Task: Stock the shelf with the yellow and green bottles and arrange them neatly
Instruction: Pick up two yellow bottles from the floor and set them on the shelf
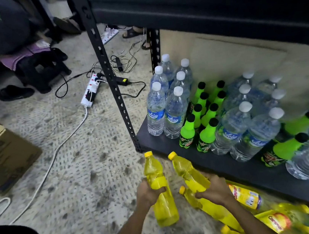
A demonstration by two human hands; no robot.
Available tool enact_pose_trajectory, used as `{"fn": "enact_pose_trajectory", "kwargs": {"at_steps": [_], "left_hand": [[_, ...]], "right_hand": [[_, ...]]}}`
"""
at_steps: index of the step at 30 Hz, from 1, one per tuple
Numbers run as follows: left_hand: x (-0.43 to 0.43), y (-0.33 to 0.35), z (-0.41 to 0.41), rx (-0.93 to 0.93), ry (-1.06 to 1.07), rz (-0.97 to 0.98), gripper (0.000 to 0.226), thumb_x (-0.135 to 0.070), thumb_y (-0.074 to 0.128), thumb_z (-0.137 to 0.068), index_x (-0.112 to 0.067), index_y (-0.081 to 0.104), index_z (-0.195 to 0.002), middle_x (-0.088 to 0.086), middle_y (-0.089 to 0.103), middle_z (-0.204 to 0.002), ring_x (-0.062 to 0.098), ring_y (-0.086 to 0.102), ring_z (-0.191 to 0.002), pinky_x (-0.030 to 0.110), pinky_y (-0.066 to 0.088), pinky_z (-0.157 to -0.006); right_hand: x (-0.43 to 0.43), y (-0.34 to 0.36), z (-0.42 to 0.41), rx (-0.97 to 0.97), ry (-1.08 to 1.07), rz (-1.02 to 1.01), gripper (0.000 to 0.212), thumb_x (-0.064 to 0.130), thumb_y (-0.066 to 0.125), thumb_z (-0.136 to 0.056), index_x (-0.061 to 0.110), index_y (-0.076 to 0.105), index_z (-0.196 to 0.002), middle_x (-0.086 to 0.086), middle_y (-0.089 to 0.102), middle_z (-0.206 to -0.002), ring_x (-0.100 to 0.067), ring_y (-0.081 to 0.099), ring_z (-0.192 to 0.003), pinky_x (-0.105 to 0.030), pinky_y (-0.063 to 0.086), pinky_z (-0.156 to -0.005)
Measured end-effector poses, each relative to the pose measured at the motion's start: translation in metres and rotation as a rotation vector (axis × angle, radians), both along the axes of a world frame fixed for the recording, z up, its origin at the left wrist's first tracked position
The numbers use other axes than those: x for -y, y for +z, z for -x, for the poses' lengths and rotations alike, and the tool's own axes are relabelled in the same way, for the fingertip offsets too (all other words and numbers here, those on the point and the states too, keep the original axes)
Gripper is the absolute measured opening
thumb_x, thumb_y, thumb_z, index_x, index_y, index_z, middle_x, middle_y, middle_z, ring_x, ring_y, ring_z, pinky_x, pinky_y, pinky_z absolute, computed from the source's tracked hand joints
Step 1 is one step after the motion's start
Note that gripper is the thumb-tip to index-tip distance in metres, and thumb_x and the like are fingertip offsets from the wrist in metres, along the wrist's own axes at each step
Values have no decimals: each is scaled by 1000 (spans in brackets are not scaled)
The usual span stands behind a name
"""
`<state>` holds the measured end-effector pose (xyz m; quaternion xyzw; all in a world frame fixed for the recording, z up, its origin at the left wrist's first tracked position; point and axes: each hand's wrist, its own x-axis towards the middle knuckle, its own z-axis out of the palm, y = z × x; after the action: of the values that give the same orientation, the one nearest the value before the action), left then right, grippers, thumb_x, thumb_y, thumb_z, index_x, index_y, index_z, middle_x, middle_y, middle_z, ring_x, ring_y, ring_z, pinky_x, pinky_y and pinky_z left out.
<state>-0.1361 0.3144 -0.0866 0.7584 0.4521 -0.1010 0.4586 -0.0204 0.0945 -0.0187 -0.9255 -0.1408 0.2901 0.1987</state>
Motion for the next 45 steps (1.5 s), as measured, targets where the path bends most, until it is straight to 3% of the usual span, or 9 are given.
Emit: {"fn": "enact_pose_trajectory", "kwargs": {"at_steps": [7, 11, 16, 22, 27, 31, 35, 42, 45], "left_hand": [[3, 140, -1, 207, -251, -198, 72, -72, 82, -33, -28, 71, -88, -13, 74, -77, 0, 69, -72, 34, 58, -71], [33, 237, -14, 382, -365, -279, 73, -74, 84, -33, -31, 71, -91, -20, 74, -82, -3, 69, -77, 32, 59, -75], [93, 364, -27, 681, -463, -312, 98, -65, 91, -36, -22, 67, -121, -21, 64, -109, 1, 64, -102, 30, 55, -93], [167, 502, -65, 1009, -601, -134, 86, -62, 94, -30, -29, 74, -107, -14, 77, -95, 2, 72, -93, 34, 58, -88], [230, 590, -132, 1172, -659, -95, 99, -64, 94, -24, -27, 73, -113, -12, 76, -102, 4, 71, -98, 35, 57, -90], [281, 632, -193, 1194, -692, -185, 109, -65, 92, -23, -24, 69, -121, -10, 73, -110, 6, 68, -101, 34, 57, -91], [324, 641, -250, 1127, -707, -246, 111, -56, 95, -33, -17, 62, -131, -2, 67, -126, 15, 64, -113, 34, 53, -98], [369, 625, -316, 1073, -640, -133, 109, -39, 97, -51, -13, 45, -144, 6, 52, -144, 24, 49, -133, 33, 43, -105], [376, 615, -335, 1047, -641, -69, 110, -38, 97, -51, -14, 44, -144, 5, 51, -145, 24, 49, -133, 34, 43, -106]], "right_hand": [[73, 118, 14, 82, -28, -270, 67, 52, 88, -48, 33, 67, -109, 22, 70, -94, 3, 64, -88, -14, 48, -76], [116, 190, 20, 258, -74, -380, 82, 60, 86, -45, 33, 64, -119, 17, 72, -107, 0, 66, -100, -18, 50, -86], [172, 294, 35, 461, -186, -569, 86, 61, 85, -42, 32, 64, -121, 22, 71, -107, 6, 65, -101, -27, 53, -93], [251, 417, 44, 614, -309, -818, 75, 51, 93, -47, 28, 68, -114, 14, 76, -101, -3, 71, -96, -37, 56, -92], [299, 493, 23, 722, -403, -930, 60, 37, 94, -51, 20, 72, -105, 3, 77, -96, -16, 73, -94, -46, 56, -91], [328, 527, -19, 830, -505, -921, 75, 52, 93, -45, 23, 71, -110, 5, 77, -98, -17, 72, -94, -44, 56, -91], [339, 530, -69, 898, -652, -943, 52, 42, 90, -61, 29, 67, -106, 8, 73, -94, -17, 68, -94, -43, 54, -93], [355, 502, -136, 879, -831, -1046, 87, 49, 89, -58, 16, 57, -132, -2, 69, -114, -27, 64, -107, -50, 51, -98], [366, 486, -154, 894, -861, -1049, 124, 71, 85, -35, 15, 50, -139, -7, 64, -127, -31, 59, -118, -52, 47, -103]]}}
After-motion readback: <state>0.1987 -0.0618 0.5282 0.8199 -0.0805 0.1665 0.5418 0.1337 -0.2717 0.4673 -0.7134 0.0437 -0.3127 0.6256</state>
